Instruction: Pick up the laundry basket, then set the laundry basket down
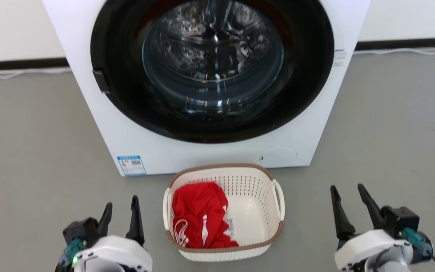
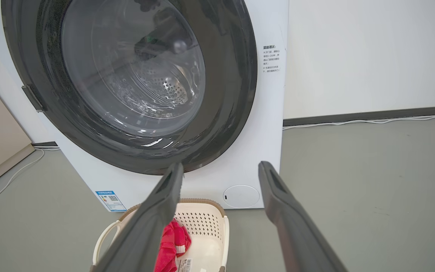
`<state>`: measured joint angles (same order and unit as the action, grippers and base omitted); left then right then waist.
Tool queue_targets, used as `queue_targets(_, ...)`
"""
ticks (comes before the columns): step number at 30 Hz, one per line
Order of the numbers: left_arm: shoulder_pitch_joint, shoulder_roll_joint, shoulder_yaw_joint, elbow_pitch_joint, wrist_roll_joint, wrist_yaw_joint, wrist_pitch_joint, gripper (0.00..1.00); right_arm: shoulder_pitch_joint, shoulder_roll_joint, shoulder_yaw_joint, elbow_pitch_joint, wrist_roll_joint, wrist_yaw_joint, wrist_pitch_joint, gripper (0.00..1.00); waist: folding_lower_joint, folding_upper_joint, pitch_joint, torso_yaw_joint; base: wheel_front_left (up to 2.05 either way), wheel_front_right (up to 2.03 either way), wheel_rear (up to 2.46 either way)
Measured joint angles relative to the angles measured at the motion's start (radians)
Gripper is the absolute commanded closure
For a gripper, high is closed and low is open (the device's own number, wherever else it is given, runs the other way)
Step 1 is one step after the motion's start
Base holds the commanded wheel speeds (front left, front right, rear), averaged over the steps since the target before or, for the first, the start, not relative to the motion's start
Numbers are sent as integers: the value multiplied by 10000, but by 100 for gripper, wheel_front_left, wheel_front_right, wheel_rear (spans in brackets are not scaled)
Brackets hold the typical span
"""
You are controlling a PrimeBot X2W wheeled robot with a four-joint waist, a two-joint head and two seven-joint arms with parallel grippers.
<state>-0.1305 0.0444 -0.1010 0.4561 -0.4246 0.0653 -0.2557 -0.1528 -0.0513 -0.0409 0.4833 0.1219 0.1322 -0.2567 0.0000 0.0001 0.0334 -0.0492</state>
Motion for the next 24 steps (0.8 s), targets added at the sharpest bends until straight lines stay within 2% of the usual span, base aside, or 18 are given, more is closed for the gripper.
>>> queue_targets(9, 647, -8, 115, -598, 56, -13, 0, 0, 569, 6, 31, -324, -84, 0, 0, 0, 0, 0, -512, -5, 0, 0, 0)
queue_targets(10, 686, -8, 115, -650, 54, -13, 0, 100, 614, 6, 48, -372, -86, 0, 0, 100, 0, 0, -538, 5, 0, 0, 0)
queue_targets(17, 1288, -119, 96, 6, 10, -10, 23, 100, 1202, 79, 96, 236, -56, 0, 25, 100, 0, 0, -558, 14, 0, 0, 0)
queue_targets(24, 1387, -119, 157, -12, -616, -56, 203, 100, 1285, 84, 59, 205, 721, 0, 207, 100, 7, 0, -568, 41, 0, 0, 0)
